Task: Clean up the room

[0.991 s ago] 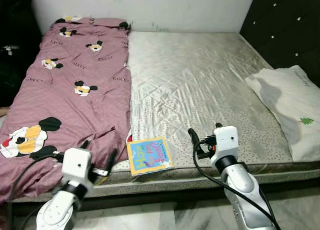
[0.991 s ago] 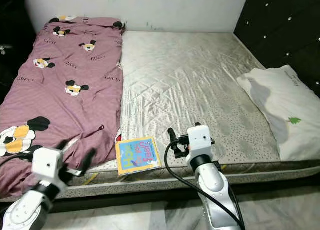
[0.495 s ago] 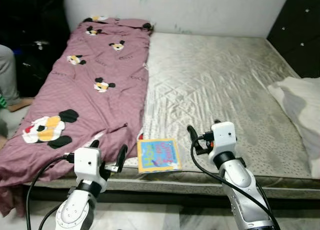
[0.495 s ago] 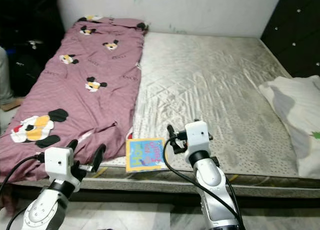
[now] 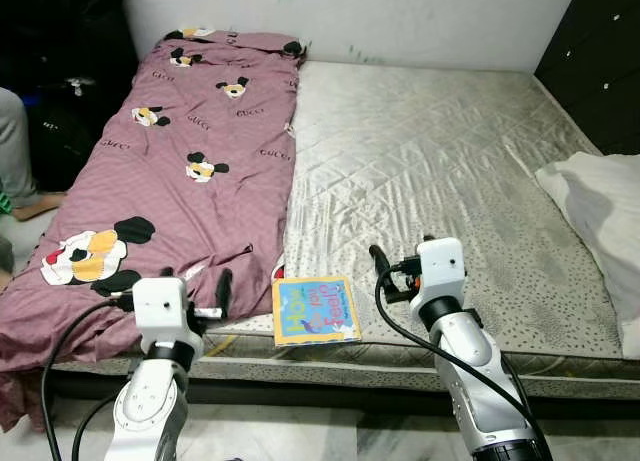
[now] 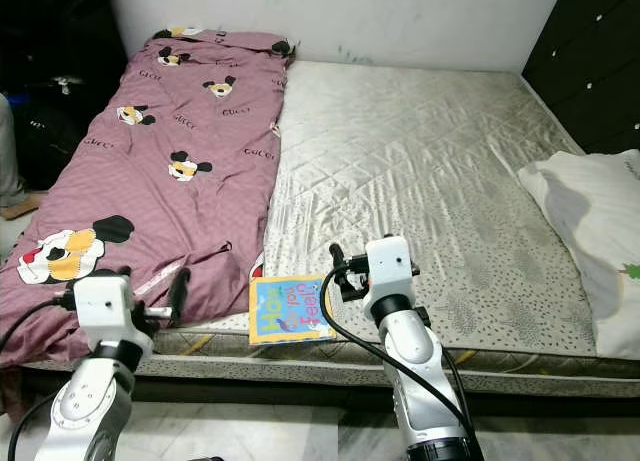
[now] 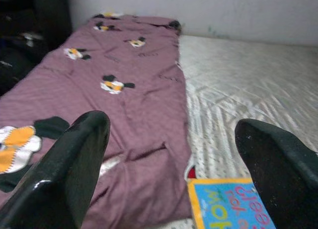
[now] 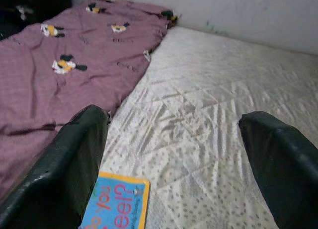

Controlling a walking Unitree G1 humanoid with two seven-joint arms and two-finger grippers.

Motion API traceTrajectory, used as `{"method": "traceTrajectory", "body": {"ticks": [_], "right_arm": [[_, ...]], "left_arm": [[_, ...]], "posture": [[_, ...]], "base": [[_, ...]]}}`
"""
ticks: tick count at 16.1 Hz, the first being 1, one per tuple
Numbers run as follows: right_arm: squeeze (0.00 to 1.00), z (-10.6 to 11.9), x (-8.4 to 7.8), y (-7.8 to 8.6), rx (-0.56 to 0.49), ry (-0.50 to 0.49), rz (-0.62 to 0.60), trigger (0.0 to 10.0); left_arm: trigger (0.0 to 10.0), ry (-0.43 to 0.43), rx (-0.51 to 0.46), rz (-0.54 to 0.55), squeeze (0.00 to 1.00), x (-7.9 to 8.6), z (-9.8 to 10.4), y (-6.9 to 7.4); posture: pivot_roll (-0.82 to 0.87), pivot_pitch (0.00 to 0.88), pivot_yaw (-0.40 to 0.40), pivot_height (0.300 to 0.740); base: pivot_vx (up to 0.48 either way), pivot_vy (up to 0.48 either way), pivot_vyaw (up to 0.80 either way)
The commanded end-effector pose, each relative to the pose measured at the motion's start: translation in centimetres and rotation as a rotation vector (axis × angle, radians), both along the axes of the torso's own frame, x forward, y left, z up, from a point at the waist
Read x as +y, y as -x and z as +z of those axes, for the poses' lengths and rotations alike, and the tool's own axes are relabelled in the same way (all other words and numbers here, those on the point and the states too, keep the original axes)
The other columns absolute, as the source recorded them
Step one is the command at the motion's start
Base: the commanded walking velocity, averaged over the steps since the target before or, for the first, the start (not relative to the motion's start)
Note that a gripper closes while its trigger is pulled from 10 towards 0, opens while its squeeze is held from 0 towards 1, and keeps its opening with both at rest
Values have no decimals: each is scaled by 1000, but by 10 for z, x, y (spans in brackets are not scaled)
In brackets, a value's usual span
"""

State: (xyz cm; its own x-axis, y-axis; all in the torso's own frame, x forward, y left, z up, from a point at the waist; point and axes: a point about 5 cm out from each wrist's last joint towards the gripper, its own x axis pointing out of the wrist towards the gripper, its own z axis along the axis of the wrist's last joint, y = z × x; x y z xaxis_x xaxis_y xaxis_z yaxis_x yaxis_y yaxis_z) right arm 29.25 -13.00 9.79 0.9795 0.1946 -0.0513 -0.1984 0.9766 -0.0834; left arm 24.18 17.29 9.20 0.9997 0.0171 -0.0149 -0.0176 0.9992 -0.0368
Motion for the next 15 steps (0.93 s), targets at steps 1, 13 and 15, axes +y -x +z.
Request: {"method": "traceTrajectory", "body": {"ticks": [1,13,15], "right_arm": [[0,0,0,-1,0,9,10,10000],[0,12,7,-14,-93,-26,-51,10000],[0,7,3,-9,-91,-32,-99,10000]], "left_arm": [[10000,-12,3,13,0,-1,-1,0],[10000,-7,-29,-102,0,-24,2,-29],[10000,-12,-23,-132,0,-26,2,-31]], "posture": [[61,43,-84,740],[-17,0,42,740],[-29,0,83,740]], "base": [[0,0,0],[0,0,0],[0,0,0]]}}
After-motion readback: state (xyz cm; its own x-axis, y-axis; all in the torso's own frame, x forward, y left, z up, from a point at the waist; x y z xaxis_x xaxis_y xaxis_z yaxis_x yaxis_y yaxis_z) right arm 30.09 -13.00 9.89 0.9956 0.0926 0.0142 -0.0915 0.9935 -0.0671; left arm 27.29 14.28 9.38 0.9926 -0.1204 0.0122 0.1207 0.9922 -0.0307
